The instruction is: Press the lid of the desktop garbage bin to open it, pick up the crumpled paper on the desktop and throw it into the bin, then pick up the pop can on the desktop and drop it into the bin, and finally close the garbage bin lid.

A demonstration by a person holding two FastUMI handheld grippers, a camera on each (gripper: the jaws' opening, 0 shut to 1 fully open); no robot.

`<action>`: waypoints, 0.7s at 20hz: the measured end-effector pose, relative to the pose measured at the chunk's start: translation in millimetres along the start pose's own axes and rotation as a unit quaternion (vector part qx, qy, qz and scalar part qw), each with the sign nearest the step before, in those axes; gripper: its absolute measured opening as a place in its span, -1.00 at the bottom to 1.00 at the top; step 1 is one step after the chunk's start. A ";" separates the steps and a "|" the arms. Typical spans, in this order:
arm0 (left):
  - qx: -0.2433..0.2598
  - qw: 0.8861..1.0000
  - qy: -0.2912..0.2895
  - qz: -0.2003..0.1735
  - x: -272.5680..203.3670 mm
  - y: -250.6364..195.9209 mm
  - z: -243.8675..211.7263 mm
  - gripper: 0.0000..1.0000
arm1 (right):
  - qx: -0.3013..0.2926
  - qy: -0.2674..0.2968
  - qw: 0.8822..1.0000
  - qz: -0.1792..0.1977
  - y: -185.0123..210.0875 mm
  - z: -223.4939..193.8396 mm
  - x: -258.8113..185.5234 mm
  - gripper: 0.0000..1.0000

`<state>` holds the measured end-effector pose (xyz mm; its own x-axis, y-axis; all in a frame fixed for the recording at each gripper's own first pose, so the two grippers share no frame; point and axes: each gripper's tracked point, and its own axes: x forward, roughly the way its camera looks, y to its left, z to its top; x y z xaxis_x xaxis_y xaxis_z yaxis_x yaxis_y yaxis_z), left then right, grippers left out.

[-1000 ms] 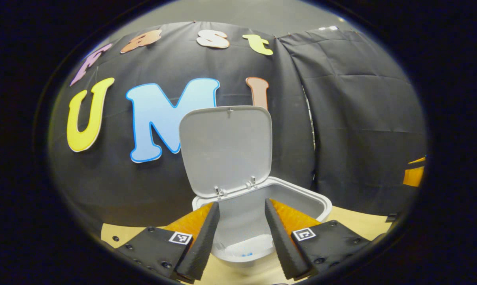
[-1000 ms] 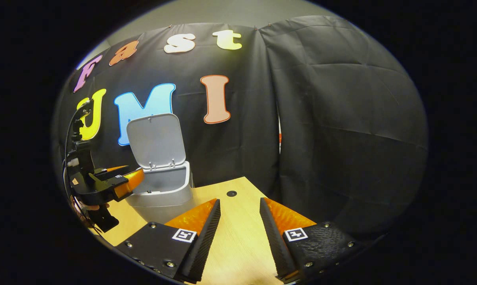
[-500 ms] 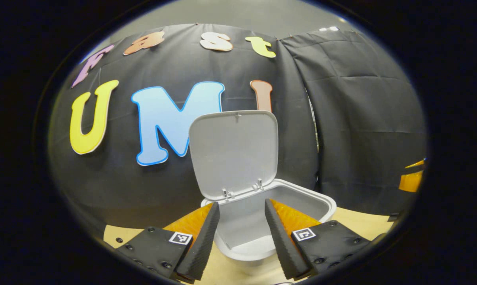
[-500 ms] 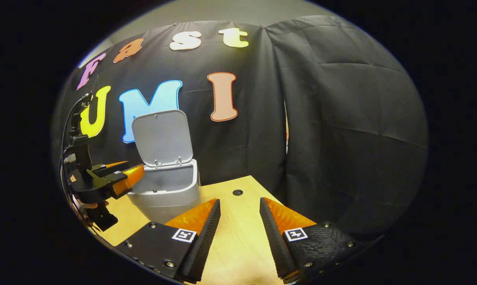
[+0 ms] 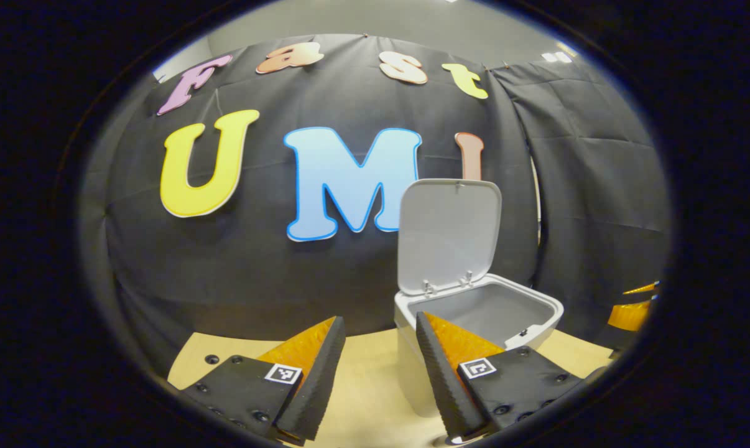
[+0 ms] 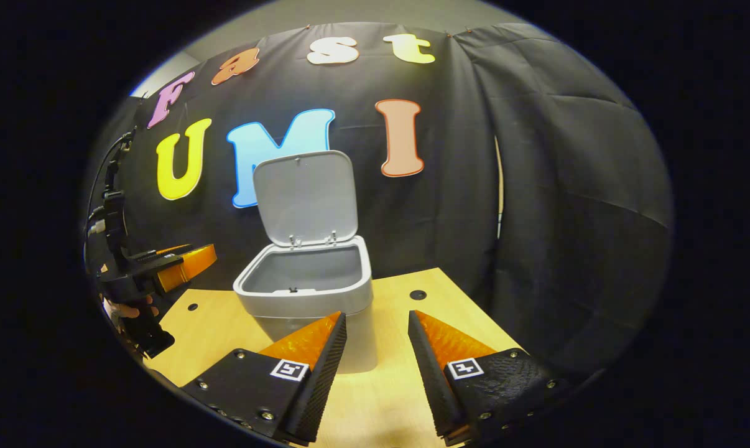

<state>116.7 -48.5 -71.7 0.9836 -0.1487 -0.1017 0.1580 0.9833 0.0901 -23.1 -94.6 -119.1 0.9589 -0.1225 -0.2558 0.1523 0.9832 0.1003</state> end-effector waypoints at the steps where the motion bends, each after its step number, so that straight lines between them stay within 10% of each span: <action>1: 0.001 1.000 -0.002 0.010 -5.4 10.8 2.0 0.55 | -0.004 0.004 1.000 0.012 8.6 -2.6 4.1 0.33; 14: -0.011 0.995 -0.012 0.099 -83.4 96.3 10.2 0.67 | -0.047 0.039 0.990 0.125 100.6 -30.6 33.8 0.34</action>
<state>50.7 57.6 -44.4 0.9972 0.0454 -0.0595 -0.0403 0.9957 0.0837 17.3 4.3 -147.1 0.9417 0.1340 -0.3087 -0.1144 0.9901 0.0808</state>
